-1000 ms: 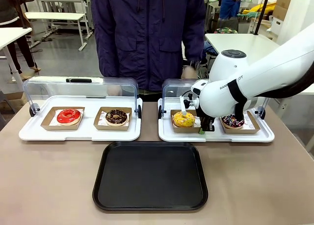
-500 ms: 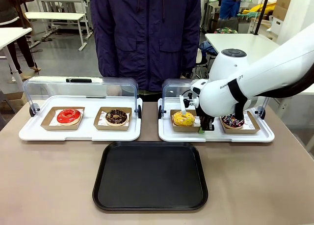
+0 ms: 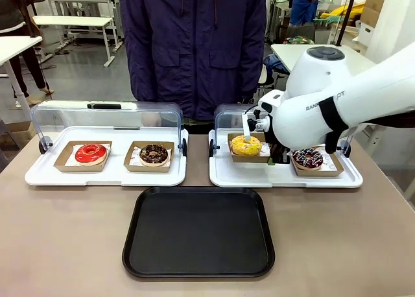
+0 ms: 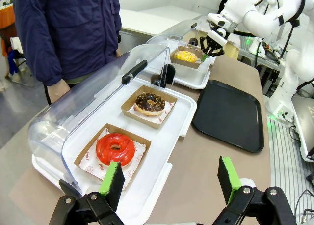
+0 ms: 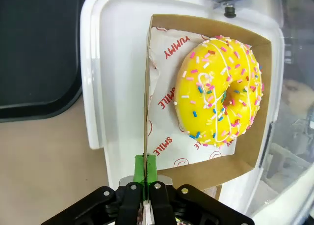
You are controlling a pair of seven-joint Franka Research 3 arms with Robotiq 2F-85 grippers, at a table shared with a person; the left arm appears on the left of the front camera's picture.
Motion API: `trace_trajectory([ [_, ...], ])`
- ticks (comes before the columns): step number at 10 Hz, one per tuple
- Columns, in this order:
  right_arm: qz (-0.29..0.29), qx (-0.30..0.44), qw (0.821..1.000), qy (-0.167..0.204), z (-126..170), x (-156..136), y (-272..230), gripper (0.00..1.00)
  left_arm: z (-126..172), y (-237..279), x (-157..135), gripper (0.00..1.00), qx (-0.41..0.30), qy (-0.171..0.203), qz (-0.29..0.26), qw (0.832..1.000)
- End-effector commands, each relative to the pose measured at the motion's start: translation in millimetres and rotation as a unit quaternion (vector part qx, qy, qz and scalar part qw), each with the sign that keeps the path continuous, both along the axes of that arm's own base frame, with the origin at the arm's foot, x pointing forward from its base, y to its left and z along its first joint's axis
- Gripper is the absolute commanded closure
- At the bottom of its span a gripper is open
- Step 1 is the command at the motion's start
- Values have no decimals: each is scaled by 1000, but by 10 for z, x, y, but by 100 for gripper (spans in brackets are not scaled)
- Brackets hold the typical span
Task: Move the third donut from the left to the tray.
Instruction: Pick up the Paper togo box containing the Donut indicated by the person and place it on the Handle tray.
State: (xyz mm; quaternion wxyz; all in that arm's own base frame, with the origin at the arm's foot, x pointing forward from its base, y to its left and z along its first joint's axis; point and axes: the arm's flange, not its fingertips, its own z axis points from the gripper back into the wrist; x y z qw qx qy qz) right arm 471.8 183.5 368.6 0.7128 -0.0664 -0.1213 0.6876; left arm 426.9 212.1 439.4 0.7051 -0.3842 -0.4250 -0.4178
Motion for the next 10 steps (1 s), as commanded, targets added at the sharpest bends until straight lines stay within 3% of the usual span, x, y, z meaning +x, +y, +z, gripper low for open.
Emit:
trace_trajectory([
  [1,-19,20,1000,-11,117,-236,-47,98,32,-11,-8,0,2,5,-1,1000],
  [7,-57,32,998,6,308,-1207,231,98,32,-11,-8,0,2,5,-1,1000],
  [10,-57,27,998,-13,331,-1574,462,98,32,-11,-8,0,2,5,-1,1000],
])
